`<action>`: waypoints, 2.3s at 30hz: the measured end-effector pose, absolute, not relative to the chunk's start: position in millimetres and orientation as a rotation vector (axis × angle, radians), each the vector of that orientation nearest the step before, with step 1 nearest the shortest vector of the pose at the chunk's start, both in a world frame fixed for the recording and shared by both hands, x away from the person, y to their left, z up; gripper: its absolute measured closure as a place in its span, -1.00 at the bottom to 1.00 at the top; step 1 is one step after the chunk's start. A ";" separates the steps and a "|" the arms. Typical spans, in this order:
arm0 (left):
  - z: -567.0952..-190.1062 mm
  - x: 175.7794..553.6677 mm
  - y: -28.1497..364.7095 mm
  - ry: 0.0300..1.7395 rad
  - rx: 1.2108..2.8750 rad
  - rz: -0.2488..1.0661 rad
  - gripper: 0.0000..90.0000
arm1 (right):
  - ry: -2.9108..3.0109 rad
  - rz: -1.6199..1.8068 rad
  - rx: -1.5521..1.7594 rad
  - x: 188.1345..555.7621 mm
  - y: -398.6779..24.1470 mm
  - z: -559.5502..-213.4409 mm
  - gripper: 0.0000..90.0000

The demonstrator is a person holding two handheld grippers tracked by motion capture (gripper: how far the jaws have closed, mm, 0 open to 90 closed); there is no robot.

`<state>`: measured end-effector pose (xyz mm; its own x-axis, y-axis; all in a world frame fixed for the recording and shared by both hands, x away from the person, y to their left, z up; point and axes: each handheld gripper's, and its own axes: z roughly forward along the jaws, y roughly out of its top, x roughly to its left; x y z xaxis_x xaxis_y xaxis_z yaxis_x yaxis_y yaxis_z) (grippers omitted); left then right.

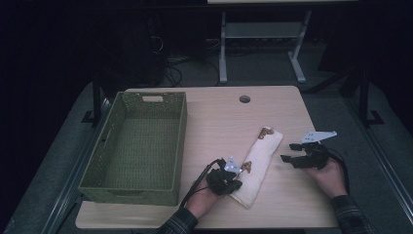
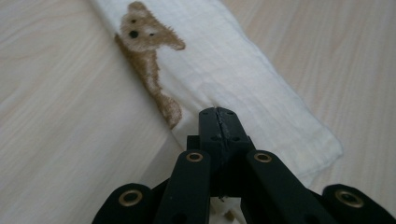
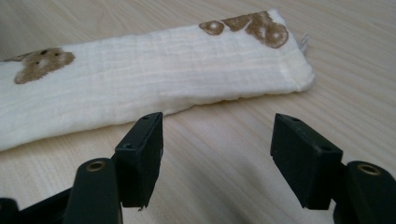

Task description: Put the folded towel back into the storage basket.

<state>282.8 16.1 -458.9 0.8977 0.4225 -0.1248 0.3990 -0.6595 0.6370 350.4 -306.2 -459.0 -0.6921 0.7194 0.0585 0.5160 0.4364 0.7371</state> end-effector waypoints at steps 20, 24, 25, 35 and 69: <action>-465.4 261.7 -40.0 0.406 2.330 -0.016 0.98 | 2.433 1.105 1.078 353.3 -304.5 -462.6 -0.25; -459.6 267.3 -35.0 0.372 2.329 -0.013 0.75 | 2.435 1.105 1.063 354.3 -305.6 -463.6 -0.25; -457.1 268.7 -34.3 0.352 2.331 -0.012 0.66 | 2.434 1.104 1.076 353.8 -305.4 -463.3 -0.25; -438.3 295.4 -39.3 0.155 2.358 0.033 -0.09 | 2.429 1.102 1.067 354.0 -305.8 -463.2 -0.25; -462.0 318.1 -64.3 0.057 2.450 0.020 -0.07 | 2.424 1.125 1.078 353.6 -311.1 -462.4 -0.23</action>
